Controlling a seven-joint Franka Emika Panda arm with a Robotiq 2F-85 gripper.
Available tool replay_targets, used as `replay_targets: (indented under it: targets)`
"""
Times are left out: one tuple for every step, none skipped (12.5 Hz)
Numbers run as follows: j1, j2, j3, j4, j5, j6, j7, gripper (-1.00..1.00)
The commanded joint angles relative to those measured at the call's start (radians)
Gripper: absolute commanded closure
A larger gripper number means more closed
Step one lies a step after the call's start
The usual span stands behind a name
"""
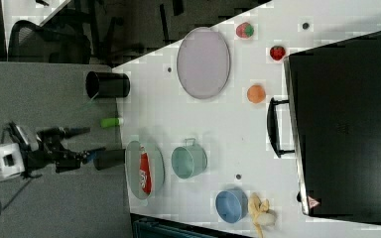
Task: Pick Ketchup from the table and place it in strainer.
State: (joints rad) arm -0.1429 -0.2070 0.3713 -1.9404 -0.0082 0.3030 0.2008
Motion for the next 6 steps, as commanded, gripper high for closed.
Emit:
replay_targets:
  targets:
    - [-0.040,0.009,-0.127,-0.042,0.000,-0.044,-0.045,-1.00]
    - [-0.040,-0.005,-0.159,-0.042,0.000,-0.047,-0.045,-1.00]
    - [-0.040,-0.018,-0.183,-0.042,0.000,-0.071,-0.045,-1.00]
    - [-0.040,-0.026,-0.196,-0.043,0.000,-0.105,-0.045,-1.00]
    - [-0.040,-0.034,-0.205,-0.042,0.002,-0.144,-0.045,-1.00]
    - [-0.040,-0.040,-0.206,-0.040,0.007,-0.150,-0.045,-1.00]
